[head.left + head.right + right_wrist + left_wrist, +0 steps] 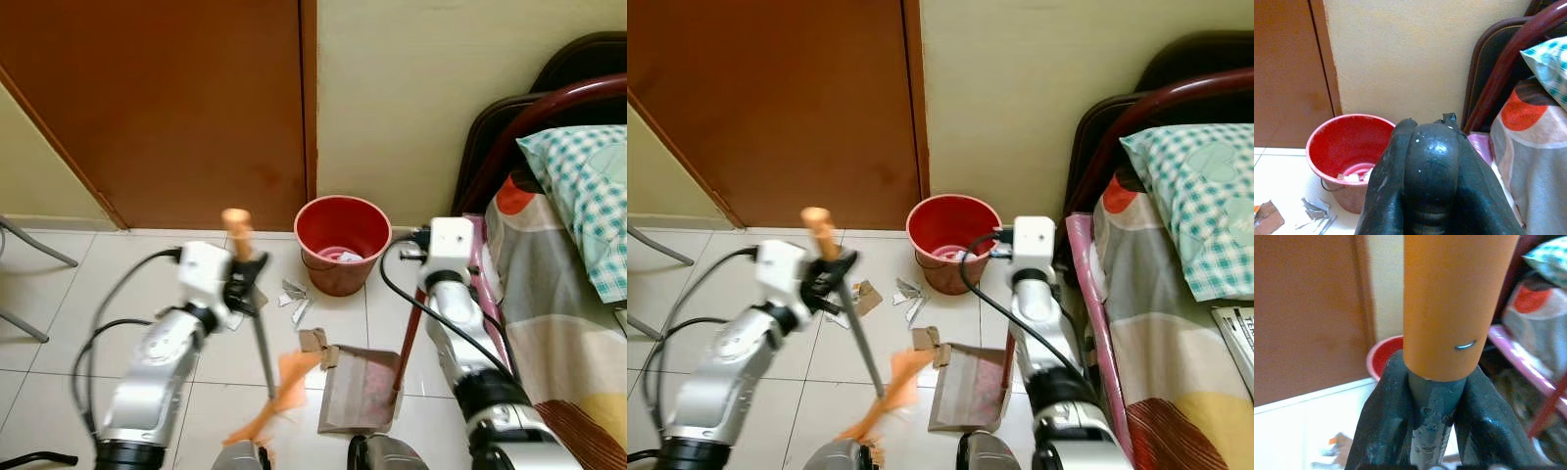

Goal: Sweep floor

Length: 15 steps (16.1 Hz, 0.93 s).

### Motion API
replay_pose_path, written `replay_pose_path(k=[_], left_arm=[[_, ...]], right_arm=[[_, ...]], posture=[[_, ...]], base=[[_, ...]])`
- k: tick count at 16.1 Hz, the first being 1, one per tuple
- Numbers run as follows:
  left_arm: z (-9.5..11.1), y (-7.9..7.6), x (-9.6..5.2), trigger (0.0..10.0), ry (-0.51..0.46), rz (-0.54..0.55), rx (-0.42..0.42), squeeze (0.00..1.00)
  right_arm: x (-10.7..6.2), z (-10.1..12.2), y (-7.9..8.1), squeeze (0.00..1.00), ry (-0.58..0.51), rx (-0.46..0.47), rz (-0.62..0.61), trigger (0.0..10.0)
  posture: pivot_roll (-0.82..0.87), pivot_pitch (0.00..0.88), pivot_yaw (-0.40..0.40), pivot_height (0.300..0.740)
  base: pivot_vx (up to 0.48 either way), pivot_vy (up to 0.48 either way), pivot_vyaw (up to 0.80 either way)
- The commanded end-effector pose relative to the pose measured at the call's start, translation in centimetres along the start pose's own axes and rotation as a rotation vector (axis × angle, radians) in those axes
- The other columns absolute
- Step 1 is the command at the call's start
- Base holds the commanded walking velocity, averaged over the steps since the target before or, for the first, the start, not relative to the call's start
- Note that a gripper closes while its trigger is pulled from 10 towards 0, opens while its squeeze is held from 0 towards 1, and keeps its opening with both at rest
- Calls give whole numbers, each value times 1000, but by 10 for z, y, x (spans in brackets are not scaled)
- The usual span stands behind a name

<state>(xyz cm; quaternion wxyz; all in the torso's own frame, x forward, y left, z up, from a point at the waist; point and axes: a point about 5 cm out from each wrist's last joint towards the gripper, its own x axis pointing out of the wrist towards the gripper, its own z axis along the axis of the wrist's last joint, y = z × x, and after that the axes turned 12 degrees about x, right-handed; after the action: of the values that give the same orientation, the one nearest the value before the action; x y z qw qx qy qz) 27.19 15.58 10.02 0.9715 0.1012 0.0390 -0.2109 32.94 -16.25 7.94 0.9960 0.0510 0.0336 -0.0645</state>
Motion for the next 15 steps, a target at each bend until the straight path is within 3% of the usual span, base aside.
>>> replay_pose_path(k=[1, 3, 9, 11, 15], left_arm=[[-10, 12, -4, 10000, 36, 87, 20, 0], [-13, 16, -3, 10000, 42, 129, 39, 0], [-3, 27, 3, 10000, -5, 220, 220, 0], [1, 29, 3, 10000, -34, 208, 363, 0], [5, 29, 4, 10000, -67, 200, 421, 0]], right_arm=[[-1, 3, -1, 0, -17, 1, 13, 10000], [0, 2, 0, 0, -5, -1, 20, 10000], [1, -1, 3, 0, 21, -17, 53, 10000], [0, -1, 3, 0, 22, -15, 53, 10000], [0, -1, 2, 0, 29, -10, 57, 10000]], posture=[[29, 103, 2, 740], [28, 95, -2, 740], [18, 92, -3, 740], [15, 95, -2, 740], [17, 104, -3, 740]], base=[[0, 0, 0], [0, 0, 0], [0, 0, 0], [0, 0, 0], [0, 0, 0]])
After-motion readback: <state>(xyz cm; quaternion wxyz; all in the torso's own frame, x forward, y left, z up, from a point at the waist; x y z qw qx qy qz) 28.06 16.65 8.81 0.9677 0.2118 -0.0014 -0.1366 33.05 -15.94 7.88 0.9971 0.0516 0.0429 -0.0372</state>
